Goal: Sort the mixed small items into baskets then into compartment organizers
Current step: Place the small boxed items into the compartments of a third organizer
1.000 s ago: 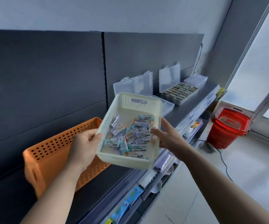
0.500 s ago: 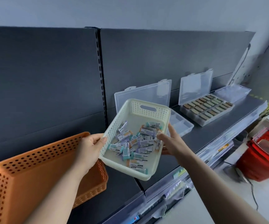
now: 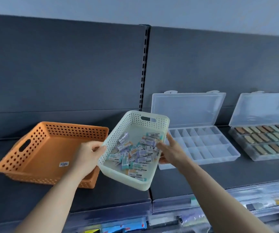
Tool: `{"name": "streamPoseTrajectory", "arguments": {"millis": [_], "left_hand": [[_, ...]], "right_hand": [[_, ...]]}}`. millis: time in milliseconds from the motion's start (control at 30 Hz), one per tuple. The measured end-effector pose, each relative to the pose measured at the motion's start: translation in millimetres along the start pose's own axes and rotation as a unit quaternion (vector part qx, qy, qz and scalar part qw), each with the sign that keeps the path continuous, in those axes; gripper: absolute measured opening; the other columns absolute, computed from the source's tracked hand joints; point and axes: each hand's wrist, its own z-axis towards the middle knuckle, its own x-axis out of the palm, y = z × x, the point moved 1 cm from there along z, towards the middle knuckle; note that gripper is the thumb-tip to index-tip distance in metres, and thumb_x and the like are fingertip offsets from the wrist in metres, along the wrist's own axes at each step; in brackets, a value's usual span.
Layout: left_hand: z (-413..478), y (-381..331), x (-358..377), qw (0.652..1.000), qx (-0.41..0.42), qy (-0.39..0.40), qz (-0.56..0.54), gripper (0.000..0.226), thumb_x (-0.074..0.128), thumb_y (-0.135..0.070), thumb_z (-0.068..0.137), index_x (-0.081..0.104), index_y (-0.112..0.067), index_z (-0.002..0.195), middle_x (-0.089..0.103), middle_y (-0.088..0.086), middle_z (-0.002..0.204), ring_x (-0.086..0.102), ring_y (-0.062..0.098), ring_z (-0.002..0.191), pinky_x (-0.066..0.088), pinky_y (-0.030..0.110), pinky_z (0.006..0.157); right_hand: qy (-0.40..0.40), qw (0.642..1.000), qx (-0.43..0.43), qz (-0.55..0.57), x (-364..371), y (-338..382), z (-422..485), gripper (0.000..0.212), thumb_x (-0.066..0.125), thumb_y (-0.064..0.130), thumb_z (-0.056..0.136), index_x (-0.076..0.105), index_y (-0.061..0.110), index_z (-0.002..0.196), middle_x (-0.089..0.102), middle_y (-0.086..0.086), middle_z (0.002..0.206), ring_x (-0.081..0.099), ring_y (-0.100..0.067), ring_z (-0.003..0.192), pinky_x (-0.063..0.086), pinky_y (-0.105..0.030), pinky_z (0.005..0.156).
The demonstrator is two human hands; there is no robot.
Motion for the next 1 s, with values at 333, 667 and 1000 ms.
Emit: {"name": "streamPoseTrajectory", "arguments": {"millis": [333, 667, 1000], "left_hand": [[6.9, 28.0, -55.7, 0.993, -0.026, 0.044, 0.110, 0.026, 0.078, -0.015, 0.076, 0.067, -0.028, 0.096, 0.065, -0.014, 0.084, 0.061, 0.001, 0.078, 0.045, 0.018, 0.062], [39.7, 30.6, -48.4, 0.987, 0.045, 0.089, 0.123, 0.024, 0.078, -0.017, 0.075, 0.066, -0.028, 0.094, 0.064, -0.009, 0.079, 0.059, 0.006, 0.072, 0.052, 0.025, 0.068], [69.0, 23.1, -32.6, 0.994, 0.094, 0.018, 0.048, 0.024, 0.074, -0.011, 0.079, 0.071, -0.027, 0.096, 0.068, -0.015, 0.086, 0.062, 0.001, 0.082, 0.051, 0.015, 0.073]], "right_hand": [[0.039, 0.996, 0.042, -0.067, 61.5, 8.2, 38.2, 0.031, 0.037, 0.001, 0.094, 0.051, 0.025, 0.108, 0.064, -0.003, 0.088, 0.066, -0.020, 0.073, 0.060, -0.038, 0.066], [-0.039, 0.926, -0.064, -0.370, 58.3, -1.6, 68.2, 0.014, 0.071, 0.021, 0.078, 0.058, 0.020, 0.083, 0.057, 0.002, 0.080, 0.054, -0.013, 0.068, 0.041, -0.026, 0.059], [0.172, 0.804, -0.133, -0.553, 101.3, 19.1, 136.2, 0.042, 0.049, 0.010, 0.093, 0.053, 0.020, 0.133, 0.058, -0.002, 0.133, 0.057, -0.022, 0.115, 0.047, -0.032, 0.095]]}}
